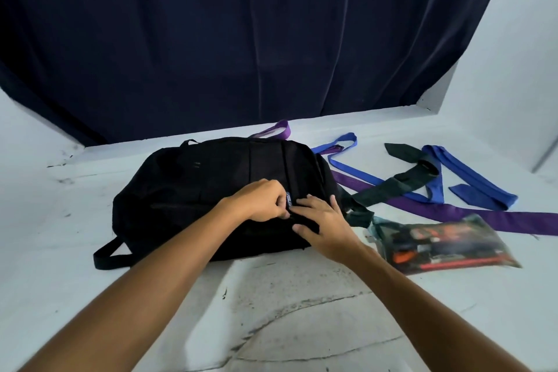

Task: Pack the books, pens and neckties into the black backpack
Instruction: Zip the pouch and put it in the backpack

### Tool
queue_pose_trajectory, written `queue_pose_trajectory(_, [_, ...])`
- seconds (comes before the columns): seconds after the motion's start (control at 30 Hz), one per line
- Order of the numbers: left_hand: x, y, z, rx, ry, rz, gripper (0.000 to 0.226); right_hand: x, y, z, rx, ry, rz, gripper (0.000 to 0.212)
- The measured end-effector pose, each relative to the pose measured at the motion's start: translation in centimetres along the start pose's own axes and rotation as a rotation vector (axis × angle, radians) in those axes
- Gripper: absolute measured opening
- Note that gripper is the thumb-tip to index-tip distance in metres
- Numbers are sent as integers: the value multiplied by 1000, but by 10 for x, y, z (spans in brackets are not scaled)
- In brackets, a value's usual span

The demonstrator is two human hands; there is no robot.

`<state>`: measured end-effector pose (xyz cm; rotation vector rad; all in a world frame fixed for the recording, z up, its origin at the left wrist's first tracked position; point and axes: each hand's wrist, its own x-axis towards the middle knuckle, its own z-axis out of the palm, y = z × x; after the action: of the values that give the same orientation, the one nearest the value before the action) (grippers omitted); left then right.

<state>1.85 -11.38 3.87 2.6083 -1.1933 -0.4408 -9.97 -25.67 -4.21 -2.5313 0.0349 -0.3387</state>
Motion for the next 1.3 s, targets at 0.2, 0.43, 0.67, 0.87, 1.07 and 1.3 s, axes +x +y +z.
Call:
queue_pose_trajectory(0.2, [-11, 10, -14, -370, 37, -135, 17, 27, 0, -15, 148, 70, -11, 45])
queue_pose_trajectory(0.43, [-34, 2, -25, -433, 60, -274, 18, 37, 3, -24, 181, 66, -27, 26])
queue_pose_trajectory(0.67, [-103, -65, -82, -255, 154, -417, 15, 38, 11, -36, 194, 0, -18, 22])
queue_pose_trajectory(0.87, [-173, -156, -88, -469, 245, -629, 17, 43, 2, -27, 171, -72, -39, 18])
queue_pose_trajectory(1.07, [-171, -165, -75, -474, 308, -577, 14, 43, 3, -22, 174, -86, -19, 17])
queue_pose_trajectory(1.3, [-143, -128, -97, -93, 375, -587, 21, 32, 9, -28, 195, -79, 36, 26])
